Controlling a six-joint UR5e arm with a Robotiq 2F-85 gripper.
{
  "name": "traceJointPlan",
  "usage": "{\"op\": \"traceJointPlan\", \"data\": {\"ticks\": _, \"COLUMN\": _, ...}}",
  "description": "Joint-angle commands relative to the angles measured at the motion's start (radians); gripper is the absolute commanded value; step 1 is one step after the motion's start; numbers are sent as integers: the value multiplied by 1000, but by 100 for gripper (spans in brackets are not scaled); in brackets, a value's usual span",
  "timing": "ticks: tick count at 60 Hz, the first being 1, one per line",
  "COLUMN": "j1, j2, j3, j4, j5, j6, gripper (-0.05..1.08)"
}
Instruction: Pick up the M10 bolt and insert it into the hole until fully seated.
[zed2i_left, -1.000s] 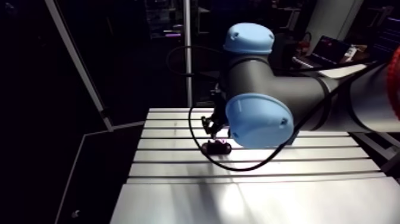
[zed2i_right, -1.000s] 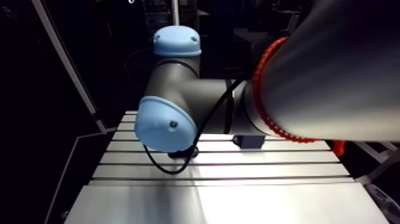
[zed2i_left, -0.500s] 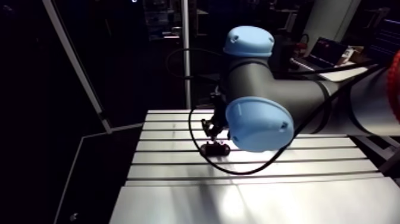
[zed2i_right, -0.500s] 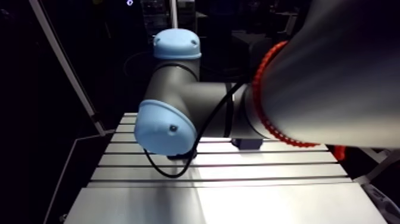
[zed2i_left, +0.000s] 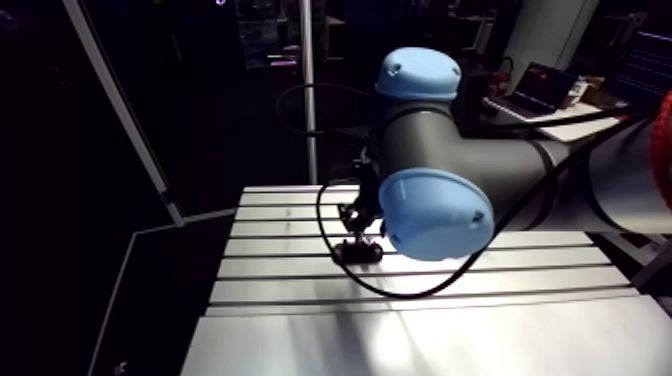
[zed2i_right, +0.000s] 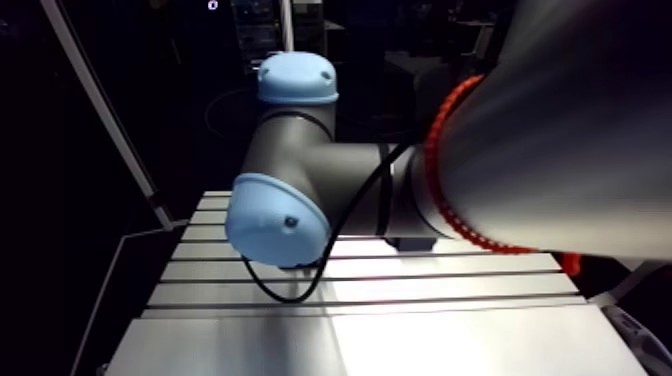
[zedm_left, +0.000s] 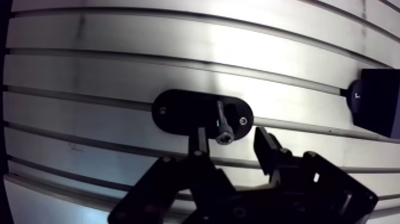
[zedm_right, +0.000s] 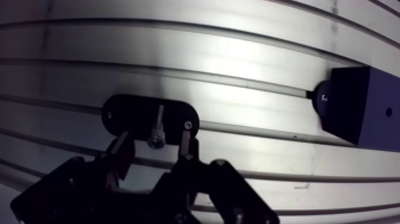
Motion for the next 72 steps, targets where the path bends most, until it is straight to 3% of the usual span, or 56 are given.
{"op": "traceJointPlan", "data": {"ticks": 1, "j1": -4, "j2": 0, "j3": 1, "j4": -1, "j5": 9, "j6": -1, "gripper": 49}}
{"op": "traceJointPlan", "data": {"ticks": 13, "j1": -4, "j2": 0, "j3": 1, "j4": -1, "j5": 19, "j6": -13, "gripper": 49}}
{"op": "traceJointPlan", "data": {"ticks": 72, "j1": -6, "j2": 18, "j3": -2, "j4": 0, "j5": 19, "j6": -15, "gripper": 49}}
